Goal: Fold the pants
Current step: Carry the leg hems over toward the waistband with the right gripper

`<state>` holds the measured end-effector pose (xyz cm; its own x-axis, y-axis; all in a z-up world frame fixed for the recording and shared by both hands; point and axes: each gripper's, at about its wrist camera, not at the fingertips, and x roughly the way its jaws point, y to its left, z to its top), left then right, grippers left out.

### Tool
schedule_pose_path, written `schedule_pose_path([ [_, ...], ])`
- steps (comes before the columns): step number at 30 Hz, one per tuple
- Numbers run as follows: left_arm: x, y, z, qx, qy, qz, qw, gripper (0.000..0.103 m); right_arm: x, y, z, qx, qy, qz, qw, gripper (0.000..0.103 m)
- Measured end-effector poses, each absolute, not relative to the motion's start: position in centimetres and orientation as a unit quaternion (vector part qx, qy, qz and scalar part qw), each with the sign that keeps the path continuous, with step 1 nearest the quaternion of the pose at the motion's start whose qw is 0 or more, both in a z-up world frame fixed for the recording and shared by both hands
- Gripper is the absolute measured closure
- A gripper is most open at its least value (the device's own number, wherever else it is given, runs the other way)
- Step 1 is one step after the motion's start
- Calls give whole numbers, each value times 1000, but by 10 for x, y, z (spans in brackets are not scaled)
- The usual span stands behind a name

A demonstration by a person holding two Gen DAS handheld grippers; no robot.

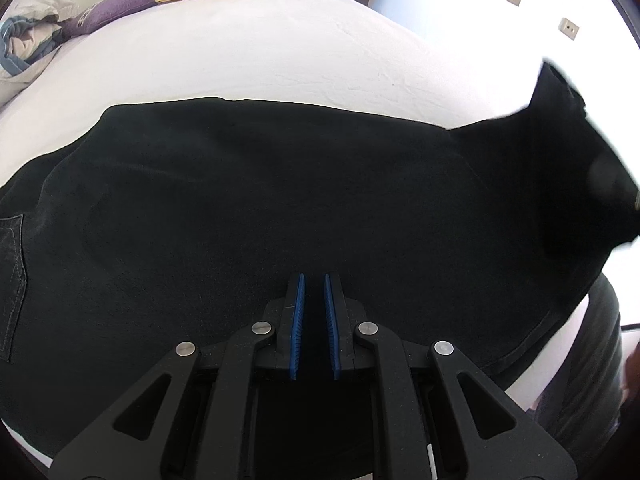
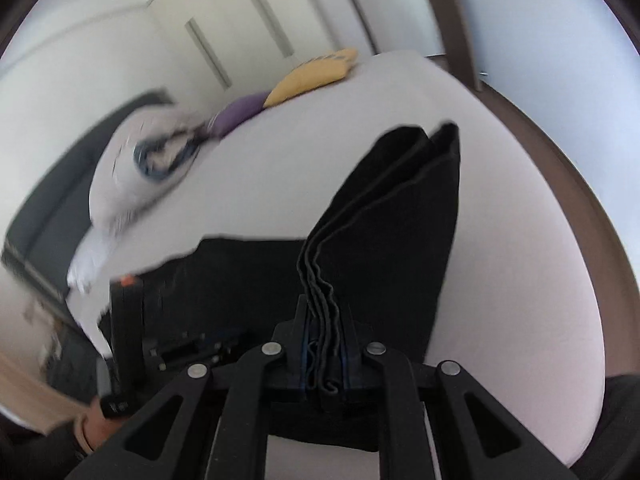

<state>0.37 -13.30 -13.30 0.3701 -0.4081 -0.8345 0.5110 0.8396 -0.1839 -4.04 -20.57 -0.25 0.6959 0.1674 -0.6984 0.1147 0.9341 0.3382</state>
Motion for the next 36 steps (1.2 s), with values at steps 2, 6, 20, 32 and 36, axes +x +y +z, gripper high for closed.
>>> schedule_pose_path([
  [2, 6, -127, -133, 33, 491, -281, 824, 93, -28, -179, -21, 164, 427, 36, 889, 91],
  [6, 15, -114, -127, -11, 509, -276, 815, 92, -20, -160, -35, 156, 444, 48, 881, 90],
  [20, 52, -113, -92, -219, 532, -356, 736, 8, -34, -144, -5, 76, 404, 37, 911, 90],
  [32, 62, -116, -110, -217, 573, -354, 707, 88, -38, -114, -4, 19, 402, 50, 914, 90],
  [36, 59, -110, -103, -226, 573, -353, 705, 96, -35, -101, -5, 2, 405, 58, 912, 90],
])
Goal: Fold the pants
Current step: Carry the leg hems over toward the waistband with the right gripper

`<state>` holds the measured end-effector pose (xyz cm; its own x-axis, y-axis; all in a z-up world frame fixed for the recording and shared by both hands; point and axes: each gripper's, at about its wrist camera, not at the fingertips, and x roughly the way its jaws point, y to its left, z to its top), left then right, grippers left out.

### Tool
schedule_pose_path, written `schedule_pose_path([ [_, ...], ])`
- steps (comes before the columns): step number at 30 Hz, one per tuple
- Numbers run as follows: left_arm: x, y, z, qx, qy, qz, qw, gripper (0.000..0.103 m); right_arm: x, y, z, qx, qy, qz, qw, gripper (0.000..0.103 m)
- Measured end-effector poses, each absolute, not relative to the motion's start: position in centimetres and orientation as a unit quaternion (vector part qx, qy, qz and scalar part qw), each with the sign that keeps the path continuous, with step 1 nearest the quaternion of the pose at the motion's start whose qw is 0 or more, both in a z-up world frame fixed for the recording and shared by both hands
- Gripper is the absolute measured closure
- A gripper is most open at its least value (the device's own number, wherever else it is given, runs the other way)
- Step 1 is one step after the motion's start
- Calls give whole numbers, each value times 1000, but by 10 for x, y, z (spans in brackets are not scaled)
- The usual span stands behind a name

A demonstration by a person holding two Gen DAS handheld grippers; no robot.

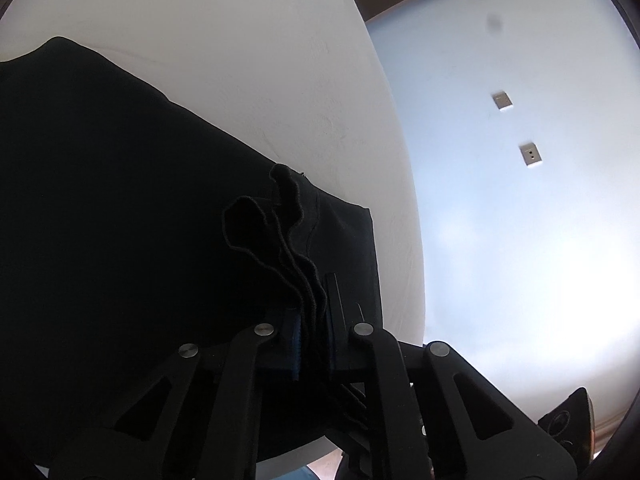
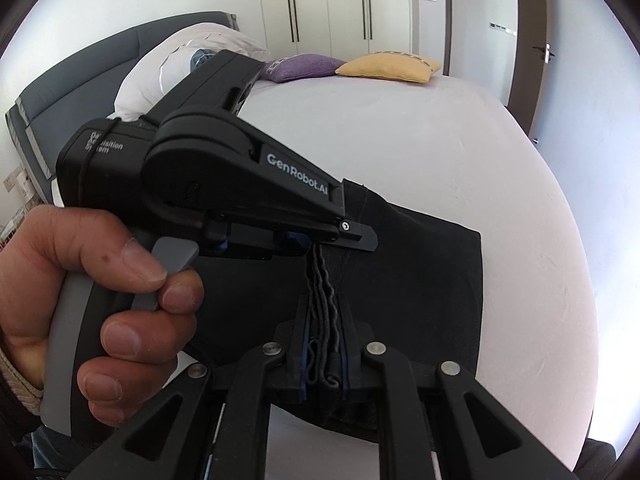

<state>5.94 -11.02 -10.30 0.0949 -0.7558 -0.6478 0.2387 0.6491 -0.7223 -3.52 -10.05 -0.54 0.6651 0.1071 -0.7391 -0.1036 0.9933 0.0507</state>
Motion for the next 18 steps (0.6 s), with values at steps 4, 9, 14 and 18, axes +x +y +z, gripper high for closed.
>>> schedule_pose_path([
  [4, 66, -96, -104, -218, 574, -342, 711, 97, -25, -83, -4, -13, 407, 74, 910, 90],
  [9, 79, -60, -95, -199, 564, -333, 729, 97, -4, -48, -4, -34, 404, 111, 907, 90],
  [14, 99, -25, -93, -144, 561, -308, 755, 97, 28, 1, -13, -36, 412, 155, 897, 90],
  [18, 121, 8, -101, -130, 567, -279, 764, 97, 55, 40, -22, -36, 418, 185, 889, 90],
])
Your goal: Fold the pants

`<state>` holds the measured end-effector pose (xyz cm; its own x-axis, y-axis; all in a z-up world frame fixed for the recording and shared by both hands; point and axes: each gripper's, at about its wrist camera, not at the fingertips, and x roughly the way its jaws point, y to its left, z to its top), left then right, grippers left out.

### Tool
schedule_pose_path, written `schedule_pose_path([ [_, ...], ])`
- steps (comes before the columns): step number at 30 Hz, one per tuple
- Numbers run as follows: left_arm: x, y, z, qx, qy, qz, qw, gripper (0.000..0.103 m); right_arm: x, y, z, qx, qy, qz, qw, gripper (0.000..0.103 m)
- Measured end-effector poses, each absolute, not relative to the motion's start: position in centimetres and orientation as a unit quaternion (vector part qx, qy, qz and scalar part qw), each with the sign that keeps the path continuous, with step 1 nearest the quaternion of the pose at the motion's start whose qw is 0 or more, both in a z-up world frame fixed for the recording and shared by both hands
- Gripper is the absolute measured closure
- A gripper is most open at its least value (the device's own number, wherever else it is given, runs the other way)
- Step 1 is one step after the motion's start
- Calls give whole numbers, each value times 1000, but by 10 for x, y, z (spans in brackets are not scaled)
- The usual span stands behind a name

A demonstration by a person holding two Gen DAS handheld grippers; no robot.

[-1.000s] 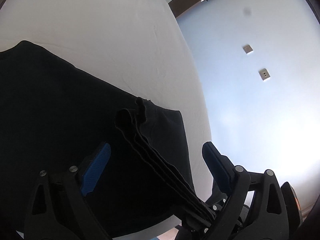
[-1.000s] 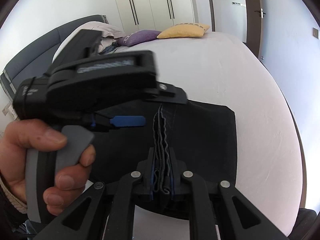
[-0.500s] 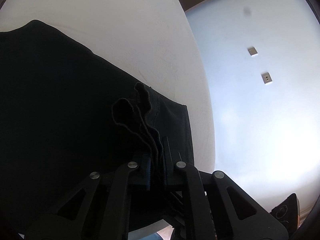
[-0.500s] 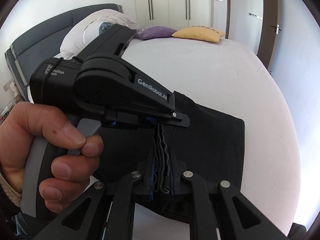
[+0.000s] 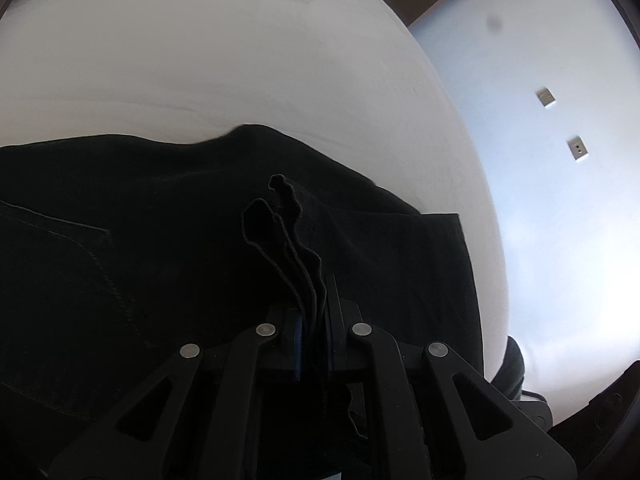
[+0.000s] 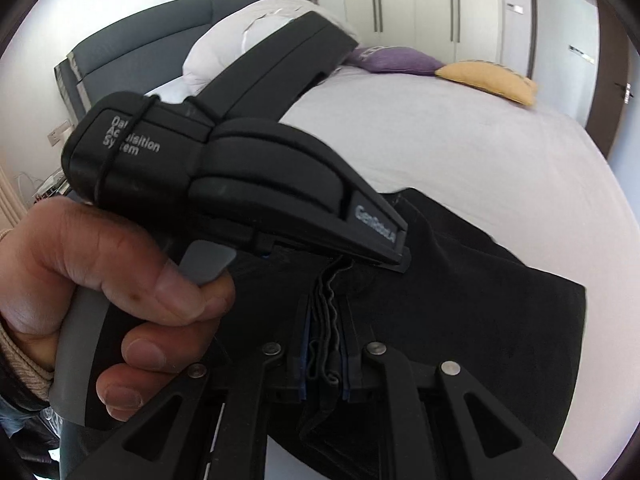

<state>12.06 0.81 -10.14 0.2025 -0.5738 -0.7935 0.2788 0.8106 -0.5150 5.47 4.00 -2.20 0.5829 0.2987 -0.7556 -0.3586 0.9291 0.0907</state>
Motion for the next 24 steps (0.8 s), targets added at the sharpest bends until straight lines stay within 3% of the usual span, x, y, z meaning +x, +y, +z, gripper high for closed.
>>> schedule_pose_path([
  [9, 141, 54, -129, -145, 585, -252, 757, 93, 91, 72, -59, -21, 469, 210, 858, 85],
  [11, 139, 54, -131, -159, 583, -253, 756, 92, 97, 66, -63, 3, 490, 221, 843, 68],
  [12, 139, 57, -129, -160, 579, -251, 759, 91, 97, 63, -63, 16, 494, 228, 838, 52],
  [13, 139, 61, -123, -155, 573, -245, 767, 89, 96, 57, -59, 33, 496, 236, 835, 45],
  [17, 133, 81, -87, -107, 538, -184, 816, 89, 81, 25, -29, 88, 463, 272, 839, 45],
  [24, 94, 32, -51, -50, 504, -216, 835, 89, 70, -98, 1, 217, 414, 277, 839, 45],
])
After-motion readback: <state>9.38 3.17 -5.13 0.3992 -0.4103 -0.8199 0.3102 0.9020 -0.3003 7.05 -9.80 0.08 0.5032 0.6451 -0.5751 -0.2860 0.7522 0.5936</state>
